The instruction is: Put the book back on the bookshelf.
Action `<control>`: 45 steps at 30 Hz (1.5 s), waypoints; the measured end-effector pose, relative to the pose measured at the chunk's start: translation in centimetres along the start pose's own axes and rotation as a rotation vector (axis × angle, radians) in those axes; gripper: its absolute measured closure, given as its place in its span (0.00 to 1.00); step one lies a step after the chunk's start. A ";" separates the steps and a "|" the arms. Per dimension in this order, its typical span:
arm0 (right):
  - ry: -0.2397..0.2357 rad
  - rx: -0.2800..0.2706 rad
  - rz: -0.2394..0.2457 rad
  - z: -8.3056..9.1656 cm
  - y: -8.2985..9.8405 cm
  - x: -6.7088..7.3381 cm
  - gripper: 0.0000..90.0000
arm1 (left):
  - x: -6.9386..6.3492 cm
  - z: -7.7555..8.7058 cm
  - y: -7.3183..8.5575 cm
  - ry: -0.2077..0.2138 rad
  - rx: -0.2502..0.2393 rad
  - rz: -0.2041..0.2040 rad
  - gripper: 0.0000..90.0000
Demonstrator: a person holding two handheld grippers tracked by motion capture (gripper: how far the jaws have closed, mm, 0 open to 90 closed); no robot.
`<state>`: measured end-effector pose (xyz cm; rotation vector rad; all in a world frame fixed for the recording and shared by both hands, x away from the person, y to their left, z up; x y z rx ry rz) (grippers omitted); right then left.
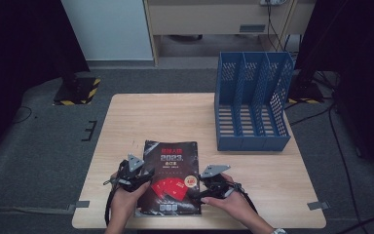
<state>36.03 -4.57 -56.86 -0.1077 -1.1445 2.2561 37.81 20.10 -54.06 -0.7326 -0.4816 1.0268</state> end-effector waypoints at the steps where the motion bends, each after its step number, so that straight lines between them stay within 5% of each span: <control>1: -0.001 0.001 -0.001 0.0 0.0 0.0 0.18 | 0.2 -0.1 0.2 -0.001 0.011 0.005 0.46; 8: 0.001 0.000 0.000 0.0 0.0 0.0 0.18 | 0.9 -0.9 0.7 -0.013 0.042 0.025 0.38; 10: 0.000 0.000 -0.002 0.0 0.0 0.0 0.18 | 1.3 -1.6 0.9 -0.006 0.055 0.056 0.35; 11: -0.001 0.000 -0.003 0.0 0.0 0.0 0.18 | 1.7 -2.2 1.0 0.035 0.050 0.107 0.34; 12: -0.001 0.000 -0.003 0.0 0.0 0.0 0.18 | 1.7 -2.2 1.0 0.035 0.050 0.107 0.34; 15: -0.008 -0.002 -0.004 0.0 0.0 0.1 0.18 | 1.6 -2.4 0.9 0.075 0.022 0.116 0.45; 20: -0.008 -0.001 -0.004 0.0 0.0 0.1 0.18 | 2.0 -1.8 0.9 0.063 0.023 0.152 0.66; 23: -0.007 0.002 -0.004 0.0 0.0 0.1 0.18 | 0.9 -0.9 0.4 0.174 -0.023 0.194 0.79; 26: -0.006 0.000 -0.004 0.0 0.0 0.1 0.18 | -0.5 -0.8 0.2 0.209 0.000 0.147 0.77; 27: -0.006 0.001 -0.004 0.0 0.0 0.1 0.18 | -1.8 -1.0 0.4 0.227 0.049 0.076 0.74; 29: -0.006 0.004 -0.002 0.0 0.0 0.1 0.18 | -2.5 -1.3 0.5 0.198 0.076 0.018 0.69; 31: -0.006 0.004 -0.001 0.0 0.0 0.1 0.18 | -2.8 -1.6 0.2 0.200 0.073 0.022 0.65; 35: -0.005 0.004 0.001 0.0 0.0 0.1 0.18 | -2.8 -1.9 -0.1 0.177 0.060 0.012 0.84; 38: -0.006 0.005 -0.001 0.0 0.0 0.1 0.18 | -2.6 -1.4 -0.3 0.200 0.021 0.047 0.98; 45: -0.006 -0.001 -0.011 0.0 0.0 0.1 0.18 | -3.1 0.4 -1.1 0.209 -0.081 0.037 1.00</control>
Point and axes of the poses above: each handheld gripper's, and its own axes: z roughly backward along the jaws, y roughly out of its underside, x roughly to its left, the point moved 5 cm from there along -z, roughly forward along the jaws, and after that the axes turned 2 degrees about y, right-handed, at the moved point
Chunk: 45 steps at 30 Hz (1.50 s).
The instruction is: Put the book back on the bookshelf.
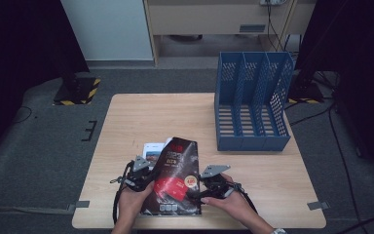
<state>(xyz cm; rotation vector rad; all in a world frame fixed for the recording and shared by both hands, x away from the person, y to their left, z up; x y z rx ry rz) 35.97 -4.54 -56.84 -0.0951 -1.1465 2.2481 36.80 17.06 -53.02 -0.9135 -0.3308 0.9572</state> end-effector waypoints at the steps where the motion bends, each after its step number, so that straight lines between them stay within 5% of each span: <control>1: -0.006 -0.001 -0.009 0.0 0.0 -0.1 0.18 | -0.5 0.7 -0.4 0.005 -0.036 -0.015 1.00; 13: -0.024 0.021 -0.098 -1.1 -1.7 -1.4 0.16 | -1.1 2.5 -1.1 0.007 -0.107 -0.038 1.00; 21: -0.051 -0.019 -0.118 -1.9 -2.1 -1.3 0.18 | -0.3 1.9 -0.6 -0.002 -0.070 -0.010 0.98; 27: -0.049 -0.035 -0.103 -1.9 -2.0 -1.4 0.19 | 0.5 1.6 -0.4 -0.085 -0.058 -0.015 0.68; 30: -0.035 -0.031 -0.088 -2.0 -2.0 -1.3 0.19 | 1.6 2.1 -0.4 -0.154 -0.068 -0.020 0.61; 37: -0.043 -0.026 -0.079 -2.0 -2.0 -1.3 0.17 | 3.7 3.1 -0.2 -0.196 -0.087 0.006 0.46; 42: -0.034 -0.023 -0.071 -2.1 -2.1 -1.2 0.18 | 4.0 1.7 1.3 -0.144 0.035 -0.001 0.45; 45: -0.013 -0.016 -0.040 -2.1 -2.1 -1.3 0.22 | 4.0 1.2 1.5 -0.128 0.060 -0.006 0.46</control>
Point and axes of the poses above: each handheld gripper's, and its own axes: z roughly backward along the jaws, y roughly out of its underside, x roughly to its left, the point moved 5 cm from there along -z, roughly forward along the jaws, and after that the axes turned 2 degrees about y, right-handed, at the moved point
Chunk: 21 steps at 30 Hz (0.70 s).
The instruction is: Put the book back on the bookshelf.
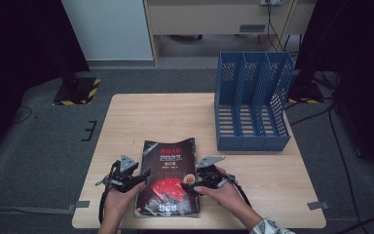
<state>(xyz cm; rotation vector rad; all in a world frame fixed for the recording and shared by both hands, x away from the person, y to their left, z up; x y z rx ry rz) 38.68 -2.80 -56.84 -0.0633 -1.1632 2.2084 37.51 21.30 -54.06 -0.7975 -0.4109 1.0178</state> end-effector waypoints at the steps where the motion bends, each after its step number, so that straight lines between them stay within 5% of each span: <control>1: 0.000 0.000 -0.008 0.0 0.0 0.0 0.23 | 0.0 -0.3 0.2 0.006 0.019 0.001 0.46; 6: 0.007 -0.003 -0.020 0.0 -0.2 -0.3 0.30 | 0.1 -1.2 1.4 0.019 0.100 0.004 0.45; 9: -0.016 0.008 -0.048 -0.1 -0.5 -0.6 0.35 | 0.3 -1.3 1.6 0.041 0.079 0.041 0.46; 21: -0.033 0.030 -0.074 -1.0 -1.5 -1.0 0.39 | 0.2 -1.4 1.5 0.047 0.085 0.023 0.44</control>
Point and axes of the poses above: each handheld gripper's, and its own axes: z roughly backward along the jaws, y roughly out of its underside, x roughly to its left, the point moved 5 cm from there along -z, roughly forward along the jaws, and after that the axes turned 2 degrees about y, right-handed, at the moved point
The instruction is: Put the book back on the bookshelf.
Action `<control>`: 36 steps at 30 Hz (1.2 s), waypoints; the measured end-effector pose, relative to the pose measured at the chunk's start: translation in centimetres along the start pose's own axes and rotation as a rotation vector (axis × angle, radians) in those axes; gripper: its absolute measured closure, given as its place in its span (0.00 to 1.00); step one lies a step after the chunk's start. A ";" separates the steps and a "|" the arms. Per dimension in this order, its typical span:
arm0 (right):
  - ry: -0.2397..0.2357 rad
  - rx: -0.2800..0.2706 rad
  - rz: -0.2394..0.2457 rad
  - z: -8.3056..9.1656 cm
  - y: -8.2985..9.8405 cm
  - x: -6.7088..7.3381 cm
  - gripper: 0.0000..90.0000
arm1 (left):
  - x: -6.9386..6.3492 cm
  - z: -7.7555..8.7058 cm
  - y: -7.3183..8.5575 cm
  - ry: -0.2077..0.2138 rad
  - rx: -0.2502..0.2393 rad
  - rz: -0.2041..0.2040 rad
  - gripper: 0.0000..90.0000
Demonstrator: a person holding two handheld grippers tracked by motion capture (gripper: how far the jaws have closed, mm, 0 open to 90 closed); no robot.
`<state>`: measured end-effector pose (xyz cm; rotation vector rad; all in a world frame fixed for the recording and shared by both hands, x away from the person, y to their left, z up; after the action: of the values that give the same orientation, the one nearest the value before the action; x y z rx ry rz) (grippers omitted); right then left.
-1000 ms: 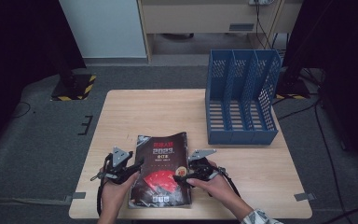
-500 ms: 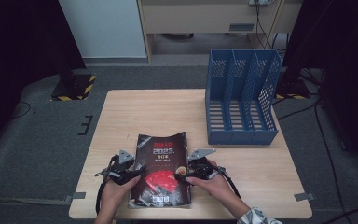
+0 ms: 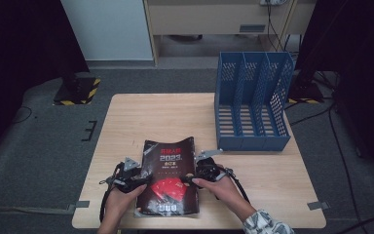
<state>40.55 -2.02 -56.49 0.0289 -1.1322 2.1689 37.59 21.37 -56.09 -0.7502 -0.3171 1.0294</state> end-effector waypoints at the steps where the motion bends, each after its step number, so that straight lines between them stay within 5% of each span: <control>1: 0.000 0.002 -0.001 -0.2 -0.2 0.1 0.40 | -0.1 0.0 0.0 -0.001 0.000 -0.002 0.44; 7: -0.004 -0.006 0.006 -0.3 -1.3 0.2 0.45 | -0.4 -0.2 0.0 -0.002 -0.003 -0.011 0.36; 23: -0.004 0.017 0.026 -1.3 -2.9 1.0 0.42 | -0.7 -0.5 -0.2 0.007 -0.006 -0.010 0.34; 36: 0.073 0.047 0.101 -2.4 -2.9 1.9 0.51 | -0.8 -0.5 -0.2 0.007 -0.006 -0.001 0.33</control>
<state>41.43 1.91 -55.27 -0.0879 -1.0622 2.2668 37.64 20.38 -56.24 -0.7588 -0.3151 1.0248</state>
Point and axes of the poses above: each handheld gripper's, and its own axes: z roughly backward along the jaws, y roughly out of its underside, x roughly to its left, the point moved 5 cm from there along -z, roughly forward along the jaws, and after that the axes turned 2 degrees about y, right-handed, at the moved point
